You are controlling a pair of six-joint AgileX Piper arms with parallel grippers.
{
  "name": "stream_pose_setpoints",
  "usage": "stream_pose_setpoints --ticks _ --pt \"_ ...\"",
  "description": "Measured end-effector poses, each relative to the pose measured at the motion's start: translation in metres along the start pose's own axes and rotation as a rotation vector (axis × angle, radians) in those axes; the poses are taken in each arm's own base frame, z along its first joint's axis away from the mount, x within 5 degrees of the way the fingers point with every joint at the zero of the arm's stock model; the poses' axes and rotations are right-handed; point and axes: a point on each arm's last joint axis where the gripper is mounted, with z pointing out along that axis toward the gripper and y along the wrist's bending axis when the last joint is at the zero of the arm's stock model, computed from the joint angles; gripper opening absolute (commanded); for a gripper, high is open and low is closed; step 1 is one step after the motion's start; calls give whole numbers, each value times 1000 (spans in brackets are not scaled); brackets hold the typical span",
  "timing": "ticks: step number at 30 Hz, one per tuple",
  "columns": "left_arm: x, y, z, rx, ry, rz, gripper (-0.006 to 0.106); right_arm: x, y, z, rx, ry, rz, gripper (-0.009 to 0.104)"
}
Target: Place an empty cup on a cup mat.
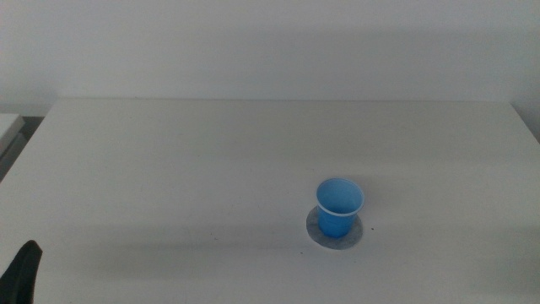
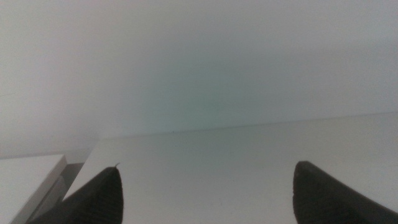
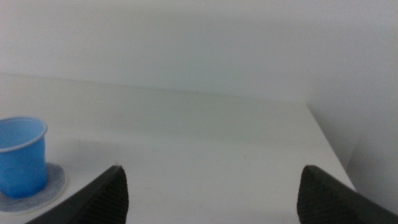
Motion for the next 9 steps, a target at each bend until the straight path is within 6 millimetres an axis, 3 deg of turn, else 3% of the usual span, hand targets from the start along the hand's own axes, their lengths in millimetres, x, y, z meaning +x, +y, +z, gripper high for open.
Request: stream_pose_setpoints --ticks 9 --pt "0 0 0 0 0 0 94 -3 0 -2 5 -42 -9 93"
